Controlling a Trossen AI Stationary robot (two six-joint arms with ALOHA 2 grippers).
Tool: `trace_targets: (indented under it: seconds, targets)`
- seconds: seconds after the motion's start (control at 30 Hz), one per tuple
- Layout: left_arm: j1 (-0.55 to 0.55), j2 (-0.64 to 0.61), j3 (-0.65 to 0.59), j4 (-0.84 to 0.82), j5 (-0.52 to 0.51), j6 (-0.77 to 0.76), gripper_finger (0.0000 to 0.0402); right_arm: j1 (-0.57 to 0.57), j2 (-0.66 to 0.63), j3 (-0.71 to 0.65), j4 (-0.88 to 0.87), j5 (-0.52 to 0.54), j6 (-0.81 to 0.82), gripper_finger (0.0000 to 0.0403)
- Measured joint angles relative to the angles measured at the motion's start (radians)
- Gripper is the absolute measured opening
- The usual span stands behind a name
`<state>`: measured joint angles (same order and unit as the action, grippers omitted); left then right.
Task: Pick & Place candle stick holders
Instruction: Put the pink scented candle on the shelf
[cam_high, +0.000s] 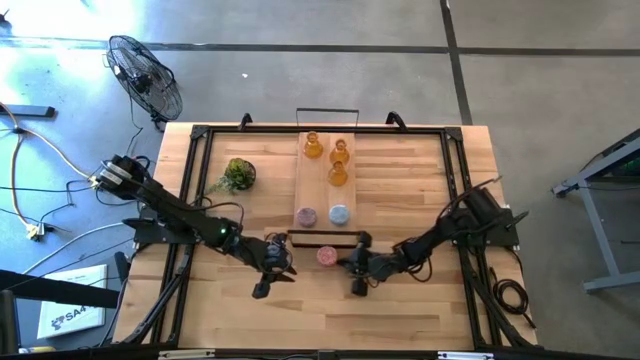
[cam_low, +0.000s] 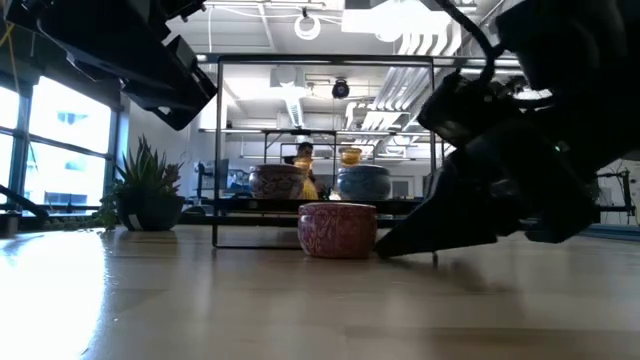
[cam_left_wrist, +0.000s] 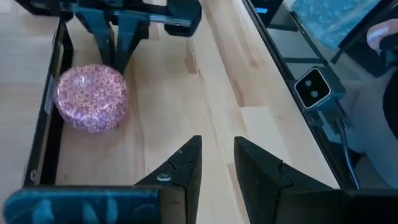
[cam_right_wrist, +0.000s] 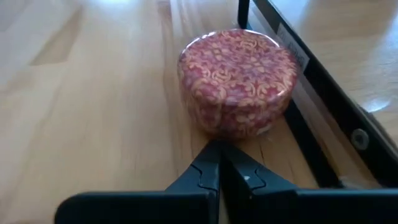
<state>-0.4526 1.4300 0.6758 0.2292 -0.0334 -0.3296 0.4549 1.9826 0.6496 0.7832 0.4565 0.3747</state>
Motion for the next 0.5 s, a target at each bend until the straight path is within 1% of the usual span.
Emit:
trace_targets:
  seconds: [0.13, 0.37, 0.5]
  targets:
    - [-0.001, 0.000, 0.000, -0.026, -0.001, -0.030, 0.0092, -0.005, 0.008, 0.047, -0.072, 0.028, -0.004, 0.0001]
    - [-0.002, 0.000, 0.000, -0.047, 0.000, -0.043, 0.0092, -0.005, 0.010, 0.100, -0.121, 0.091, -0.018, 0.0001]
    - [-0.002, 0.000, 0.000, -0.057, 0.007, -0.052, 0.0092, -0.006, 0.010, 0.142, -0.180, 0.095, -0.040, 0.0001]
